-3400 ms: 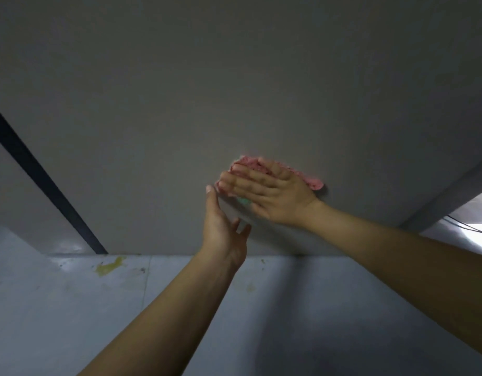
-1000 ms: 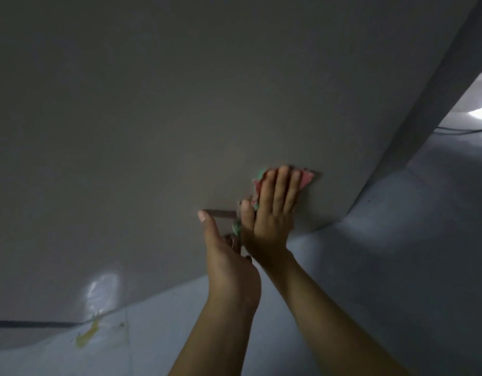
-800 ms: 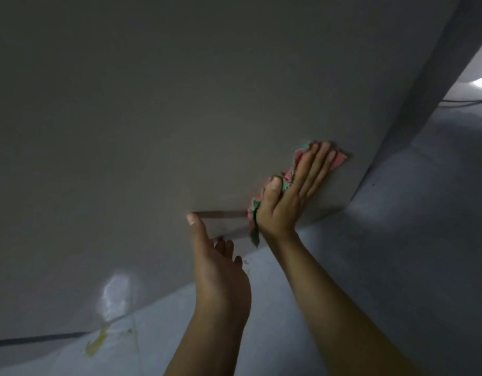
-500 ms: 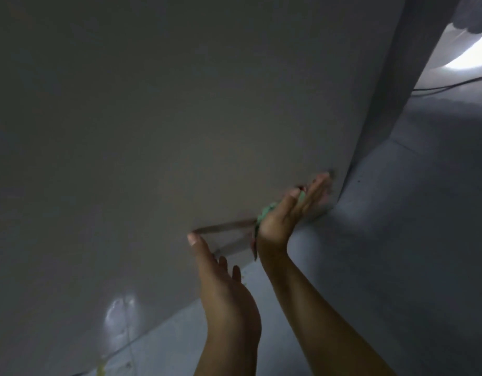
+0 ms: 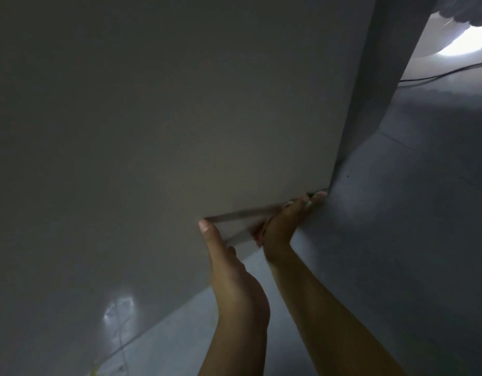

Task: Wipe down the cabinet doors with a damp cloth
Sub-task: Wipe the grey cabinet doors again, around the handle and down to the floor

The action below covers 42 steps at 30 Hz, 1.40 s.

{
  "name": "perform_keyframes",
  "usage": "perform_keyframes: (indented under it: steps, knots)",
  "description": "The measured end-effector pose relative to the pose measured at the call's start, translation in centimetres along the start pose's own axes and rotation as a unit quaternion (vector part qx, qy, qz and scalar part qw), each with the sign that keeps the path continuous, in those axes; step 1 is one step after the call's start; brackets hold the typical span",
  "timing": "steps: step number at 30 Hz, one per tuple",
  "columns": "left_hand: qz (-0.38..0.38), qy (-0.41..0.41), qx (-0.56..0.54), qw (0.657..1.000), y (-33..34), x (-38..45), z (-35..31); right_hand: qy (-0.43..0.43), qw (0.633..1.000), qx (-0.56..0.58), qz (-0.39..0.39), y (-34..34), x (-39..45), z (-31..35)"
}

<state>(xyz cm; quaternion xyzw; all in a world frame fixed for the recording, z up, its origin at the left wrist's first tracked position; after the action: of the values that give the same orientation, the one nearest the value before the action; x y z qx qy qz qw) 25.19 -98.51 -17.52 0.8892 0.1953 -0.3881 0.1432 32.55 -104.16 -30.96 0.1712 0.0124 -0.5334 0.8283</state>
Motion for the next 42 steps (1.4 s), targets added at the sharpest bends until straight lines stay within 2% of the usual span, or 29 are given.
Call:
perform_keyframes:
  steps: [1, 2, 3, 11, 17, 21, 24, 27, 30, 33, 42]
  knots:
    - [0.003, 0.002, -0.002, 1.0, 0.1, 0.0, 0.0, -0.091, 0.996, -0.024, 0.008, 0.4, -0.9, -0.1]
    - [0.012, 0.003, -0.001, 1.0, 0.2, 0.0, -0.1, -0.146, 0.989, -0.03, 0.01, 0.9, -1.8, -0.3]
    - [0.02, 0.005, -0.004, 1.0, 0.3, -0.1, -0.1, -0.16, 0.987, -0.024, 0.015, 1.2, -2.4, -0.2]
    - [0.001, -0.021, -0.019, 1.0, -0.1, 0.1, 0.0, -0.141, 0.989, -0.041, -0.009, 0.4, 0.8, -3.0]
    - [0.012, -0.019, -0.058, 0.998, -2.1, 0.0, -0.2, -0.147, 0.972, -0.141, 0.115, -0.9, -4.7, -3.6]
    - [-0.036, -0.027, -0.047, 0.998, -5.4, 0.4, -0.1, -0.135, 0.955, -0.165, 0.205, -2.3, -8.5, -2.8]
    - [-0.063, -0.045, -0.051, 0.996, -8.9, 0.5, 0.3, -0.14, 0.928, -0.167, 0.302, -4.7, -10.4, -1.8]
    - [-0.055, -0.052, -0.049, 0.996, -12.2, 1.1, 1.1, -0.131, 0.893, -0.188, 0.388, -6.7, -12.7, -0.4]
    - [-0.019, -0.057, -0.078, 0.995, -14.8, 1.9, 1.8, -0.178, 0.855, -0.203, 0.443, -6.5, -15.5, 0.6]
    - [0.013, -0.059, -0.092, 0.994, -17.2, 1.9, 1.4, -0.189, 0.81, -0.222, 0.51, -5.8, -18.6, 1.5]
    - [-0.022, -0.081, -0.116, 0.99, -27.0, -4.5, -4.2, -0.151, 0.688, -0.299, 0.644, -2.5, -29.6, 8.9]
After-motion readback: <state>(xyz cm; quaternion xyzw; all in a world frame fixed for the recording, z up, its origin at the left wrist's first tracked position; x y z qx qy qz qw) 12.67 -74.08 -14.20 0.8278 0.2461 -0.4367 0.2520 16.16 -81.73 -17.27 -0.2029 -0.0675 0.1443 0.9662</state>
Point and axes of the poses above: each hand's wrist, its own x-axis towards the middle knuckle, its own y-axis out of the palm, z = x × y, the point moved 2 cm from there along x, towards the middle knuckle, and after that the axes turned 12 degrees about -y, right-handed, at the moved point
